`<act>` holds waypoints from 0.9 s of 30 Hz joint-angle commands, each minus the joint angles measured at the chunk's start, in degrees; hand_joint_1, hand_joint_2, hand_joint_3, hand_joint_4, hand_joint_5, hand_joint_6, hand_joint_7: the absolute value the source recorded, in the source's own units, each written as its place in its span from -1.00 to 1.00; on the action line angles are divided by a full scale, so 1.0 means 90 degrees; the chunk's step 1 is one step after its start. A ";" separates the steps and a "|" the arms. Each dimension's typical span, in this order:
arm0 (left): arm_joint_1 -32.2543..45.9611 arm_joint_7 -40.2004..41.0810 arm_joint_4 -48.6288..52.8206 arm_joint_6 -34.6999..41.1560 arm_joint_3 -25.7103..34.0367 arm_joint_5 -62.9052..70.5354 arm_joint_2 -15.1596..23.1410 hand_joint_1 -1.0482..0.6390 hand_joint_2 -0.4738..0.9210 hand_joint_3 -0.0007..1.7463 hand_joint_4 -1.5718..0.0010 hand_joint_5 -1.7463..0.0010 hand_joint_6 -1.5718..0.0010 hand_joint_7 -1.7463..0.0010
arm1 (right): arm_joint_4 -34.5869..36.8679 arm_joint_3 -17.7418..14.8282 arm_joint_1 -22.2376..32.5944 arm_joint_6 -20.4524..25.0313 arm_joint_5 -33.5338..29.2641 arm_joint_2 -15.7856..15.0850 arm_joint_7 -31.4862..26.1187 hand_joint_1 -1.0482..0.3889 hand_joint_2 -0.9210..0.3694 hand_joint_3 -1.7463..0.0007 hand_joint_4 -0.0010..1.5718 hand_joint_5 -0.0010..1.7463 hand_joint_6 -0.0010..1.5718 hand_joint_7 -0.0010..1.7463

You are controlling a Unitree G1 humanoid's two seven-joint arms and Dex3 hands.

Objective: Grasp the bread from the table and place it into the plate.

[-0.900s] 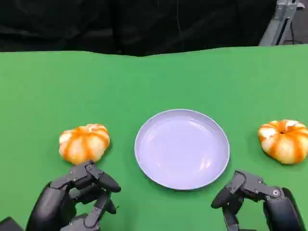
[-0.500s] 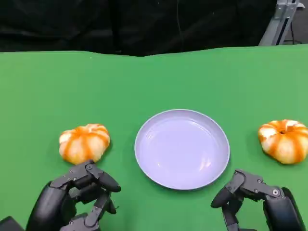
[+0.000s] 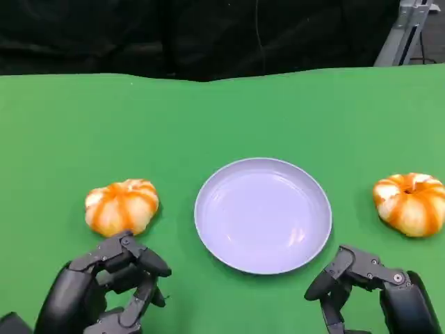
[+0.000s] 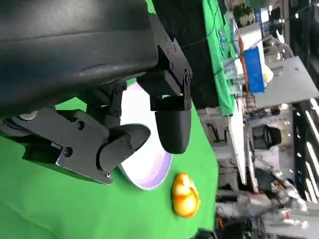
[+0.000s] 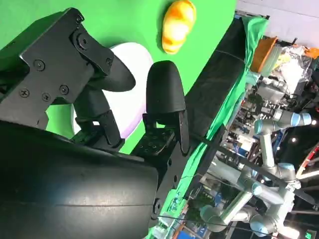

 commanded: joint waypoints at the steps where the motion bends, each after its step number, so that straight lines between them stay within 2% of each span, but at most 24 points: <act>1: -0.0201 0.0409 -0.0305 0.0578 0.0070 0.0484 0.0216 0.07 0.85 -0.50 0.24 -0.08 0.18 0.36 | -0.0058 -0.0057 0.0038 -0.0025 0.0178 -0.0003 -0.0033 0.40 -0.07 -0.53 0.03 0.85 0.04 0.54; 3: -0.0357 0.0590 -0.0519 0.0995 0.0053 0.0895 0.0353 0.02 0.96 -0.70 0.25 0.07 0.16 0.58 | -0.0049 -0.0058 0.0034 -0.0006 0.0191 0.0024 -0.0051 0.40 -0.07 -0.53 0.03 0.85 0.03 0.54; 5: -0.0460 0.0691 -0.0651 0.1270 0.0037 0.1182 0.0442 -0.04 0.99 -0.78 0.29 0.20 0.19 0.71 | -0.0026 -0.0055 0.0018 0.0000 0.0176 0.0031 -0.0064 0.40 -0.07 -0.54 0.03 0.85 0.03 0.55; 6: -0.0479 0.0719 -0.0696 0.1356 0.0029 0.1246 0.0459 -0.05 1.00 -0.78 0.29 0.22 0.19 0.73 | -0.0021 -0.0054 0.0015 0.0001 0.0172 0.0032 -0.0067 0.40 -0.07 -0.54 0.03 0.85 0.03 0.55; 7: -0.0744 0.0676 -0.0729 0.1625 -0.0025 0.1544 0.0674 -0.05 1.00 -0.79 0.30 0.23 0.19 0.74 | -0.0001 -0.0048 -0.0014 0.0013 0.0157 0.0030 -0.0062 0.40 -0.07 -0.54 0.03 0.85 0.03 0.55; 8: -0.0949 0.0642 -0.0748 0.1833 -0.0064 0.1769 0.0837 -0.05 1.00 -0.79 0.42 0.30 0.32 0.82 | 0.0020 -0.0042 -0.0042 0.0025 0.0142 0.0030 -0.0062 0.41 -0.06 -0.54 0.03 0.85 0.03 0.55; 10: -0.1355 0.0609 -0.0714 0.2107 -0.0183 0.2273 0.1176 -0.06 1.00 -0.80 0.49 0.34 0.39 0.85 | 0.0045 -0.0027 -0.0085 0.0048 0.0131 0.0030 -0.0054 0.41 -0.06 -0.54 0.03 0.85 0.03 0.55; 12: -0.1744 0.0680 -0.0629 0.2273 -0.0394 0.3049 0.1551 -0.16 1.00 -0.86 0.60 0.39 0.50 0.92 | 0.0077 -0.0021 -0.0120 0.0028 0.0115 0.0023 -0.0062 0.42 -0.06 -0.54 0.03 0.86 0.03 0.55; 18: -0.2548 0.1131 0.0064 0.2317 -0.1001 0.4777 0.2187 -0.33 1.00 -0.92 0.68 0.50 0.57 0.98 | 0.0192 -0.0028 -0.0174 -0.0060 0.0058 0.0011 -0.0126 0.44 -0.04 -0.54 0.05 0.85 0.04 0.54; 23: -0.3080 0.1465 0.0791 0.2407 -0.1395 0.5556 0.2262 -0.40 0.99 -0.95 0.70 0.54 0.60 1.00 | 0.0179 -0.0025 -0.0147 -0.0079 0.0030 -0.0001 -0.0137 0.43 -0.05 -0.53 0.06 0.85 0.05 0.53; 27: -0.3581 0.1358 0.1526 0.2621 -0.1739 0.5819 0.2191 -0.42 0.98 -0.98 0.70 0.54 0.57 0.99 | 0.0155 -0.0018 -0.0129 -0.0034 0.0014 0.0001 -0.0141 0.42 -0.07 -0.51 0.06 0.85 0.05 0.52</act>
